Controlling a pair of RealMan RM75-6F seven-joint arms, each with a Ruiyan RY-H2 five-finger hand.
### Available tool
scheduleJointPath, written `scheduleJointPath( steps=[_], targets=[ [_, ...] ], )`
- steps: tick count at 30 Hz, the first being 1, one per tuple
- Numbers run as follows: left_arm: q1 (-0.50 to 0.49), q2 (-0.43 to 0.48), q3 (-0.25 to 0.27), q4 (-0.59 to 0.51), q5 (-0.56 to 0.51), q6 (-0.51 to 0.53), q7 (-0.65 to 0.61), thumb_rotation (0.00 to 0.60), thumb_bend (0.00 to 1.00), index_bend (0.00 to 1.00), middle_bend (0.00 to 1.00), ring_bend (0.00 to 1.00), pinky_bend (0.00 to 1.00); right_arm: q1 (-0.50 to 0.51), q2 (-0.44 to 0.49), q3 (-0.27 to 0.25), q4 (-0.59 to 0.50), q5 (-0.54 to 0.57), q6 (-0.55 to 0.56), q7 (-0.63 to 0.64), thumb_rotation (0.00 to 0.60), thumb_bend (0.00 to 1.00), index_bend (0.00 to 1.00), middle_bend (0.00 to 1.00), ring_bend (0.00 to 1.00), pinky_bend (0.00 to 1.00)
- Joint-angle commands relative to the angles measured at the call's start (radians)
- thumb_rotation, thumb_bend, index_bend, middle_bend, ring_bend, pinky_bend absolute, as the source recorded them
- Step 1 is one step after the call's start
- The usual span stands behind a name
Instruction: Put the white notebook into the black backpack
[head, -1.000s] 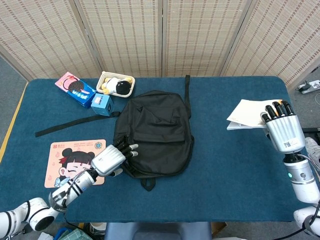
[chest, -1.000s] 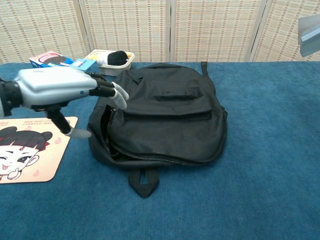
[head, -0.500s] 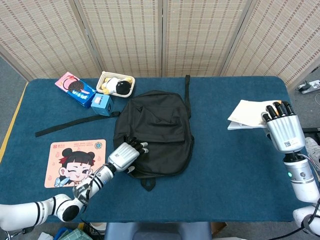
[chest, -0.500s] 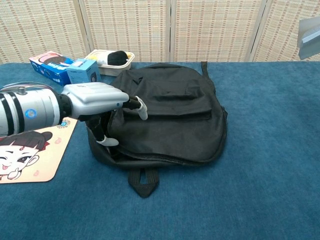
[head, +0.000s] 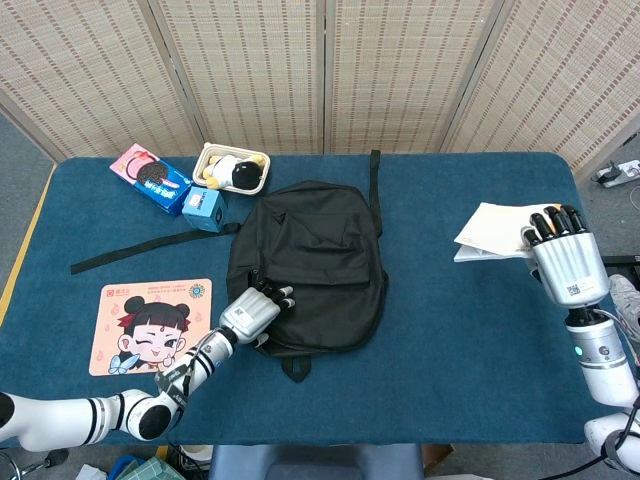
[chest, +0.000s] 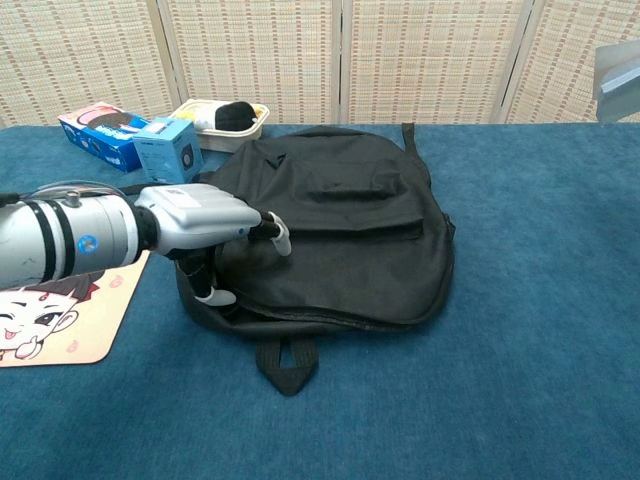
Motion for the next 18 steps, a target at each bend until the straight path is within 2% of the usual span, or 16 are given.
scheduleJointPath(
  steps=[1, 4, 8, 11, 18],
  targets=[
    [-0.012, -0.010, 0.008, 0.014, -0.021, 0.010, 0.001, 0.600, 0.28, 0.21, 0.10, 0.16, 0.08, -0.001, -0.001, 0.000, 0.000, 0.000, 0.000, -0.003, 0.600, 0.48, 0.68, 0.42, 0.30, 0.29],
    [-0.022, -0.022, 0.008, 0.037, -0.038, 0.008, -0.015, 0.600, 0.28, 0.25, 0.10, 0.16, 0.08, -0.004, -0.002, 0.002, 0.000, 0.000, 0.003, -0.003, 0.600, 0.48, 0.68, 0.42, 0.30, 0.29],
    [-0.022, -0.047, 0.004, 0.081, -0.030, 0.017, -0.059, 0.600, 0.28, 0.37, 0.10, 0.16, 0.08, -0.009, -0.001, 0.003, 0.001, 0.003, 0.006, -0.004, 0.600, 0.48, 0.68, 0.42, 0.30, 0.29],
    [-0.018, -0.059, -0.002, 0.110, -0.016, 0.007, -0.118, 0.600, 0.28, 0.43, 0.10, 0.16, 0.08, -0.012, -0.001, 0.005, 0.002, 0.006, 0.007, -0.004, 0.600, 0.48, 0.68, 0.41, 0.30, 0.29],
    [0.009, -0.082, -0.009, 0.166, 0.117, 0.018, -0.300, 0.600, 0.28, 0.56, 0.11, 0.17, 0.08, -0.010, -0.008, 0.007, 0.009, 0.007, 0.002, -0.006, 0.600, 0.48, 0.68, 0.41, 0.30, 0.29]
  ],
)
